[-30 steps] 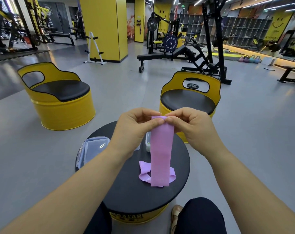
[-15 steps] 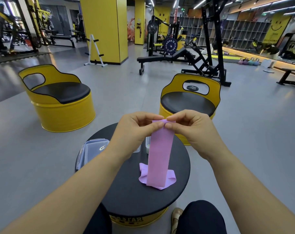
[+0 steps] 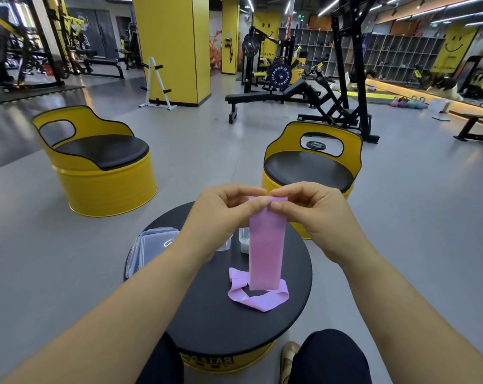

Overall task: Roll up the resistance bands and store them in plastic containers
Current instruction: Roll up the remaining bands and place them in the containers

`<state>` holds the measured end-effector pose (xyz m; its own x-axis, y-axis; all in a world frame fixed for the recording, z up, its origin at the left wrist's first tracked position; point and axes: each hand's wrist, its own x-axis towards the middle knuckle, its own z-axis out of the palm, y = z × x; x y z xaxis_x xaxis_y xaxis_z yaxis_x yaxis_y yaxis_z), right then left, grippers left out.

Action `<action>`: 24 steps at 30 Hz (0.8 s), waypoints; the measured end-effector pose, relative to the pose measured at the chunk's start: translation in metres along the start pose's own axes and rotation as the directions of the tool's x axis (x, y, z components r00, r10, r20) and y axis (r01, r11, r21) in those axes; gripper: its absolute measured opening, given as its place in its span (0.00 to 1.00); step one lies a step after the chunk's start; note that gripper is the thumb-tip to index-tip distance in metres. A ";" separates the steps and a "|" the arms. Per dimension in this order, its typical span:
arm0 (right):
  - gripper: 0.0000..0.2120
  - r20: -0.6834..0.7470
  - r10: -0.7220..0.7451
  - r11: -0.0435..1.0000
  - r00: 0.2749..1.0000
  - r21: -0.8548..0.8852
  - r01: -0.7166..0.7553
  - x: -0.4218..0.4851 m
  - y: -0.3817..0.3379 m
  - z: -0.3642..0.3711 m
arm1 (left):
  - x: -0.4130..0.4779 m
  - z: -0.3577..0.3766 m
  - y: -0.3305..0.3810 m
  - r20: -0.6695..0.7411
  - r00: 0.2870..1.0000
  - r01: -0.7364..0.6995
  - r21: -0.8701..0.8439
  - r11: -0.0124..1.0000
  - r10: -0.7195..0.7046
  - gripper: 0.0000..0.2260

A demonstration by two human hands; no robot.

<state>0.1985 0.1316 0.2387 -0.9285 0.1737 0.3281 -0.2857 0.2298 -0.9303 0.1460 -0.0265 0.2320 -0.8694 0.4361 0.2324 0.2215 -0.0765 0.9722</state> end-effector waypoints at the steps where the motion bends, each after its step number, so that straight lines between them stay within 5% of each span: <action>1: 0.06 0.004 0.000 1.000 1.000 -0.002 0.000 0.000 0.000 0.000 | 0.000 0.000 0.000 0.004 1.000 0.004 0.002 1.000 -0.004 0.04; 15: 0.05 0.004 0.043 0.999 0.999 -0.007 -0.043 -0.003 0.004 0.000 | -0.001 0.000 -0.002 -0.023 0.999 -0.026 0.018 1.000 0.027 0.10; 24: 0.08 -0.014 0.039 0.999 0.999 0.011 -0.039 -0.003 0.006 -0.001 | -0.002 -0.001 -0.004 0.008 0.999 0.048 0.012 0.999 -0.048 0.05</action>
<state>0.1996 0.1337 0.2327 -0.9355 0.1962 0.2938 -0.2520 0.2123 -0.9442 0.1464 -0.0284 0.2281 -0.8755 0.4463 0.1850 0.1847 -0.0446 0.9818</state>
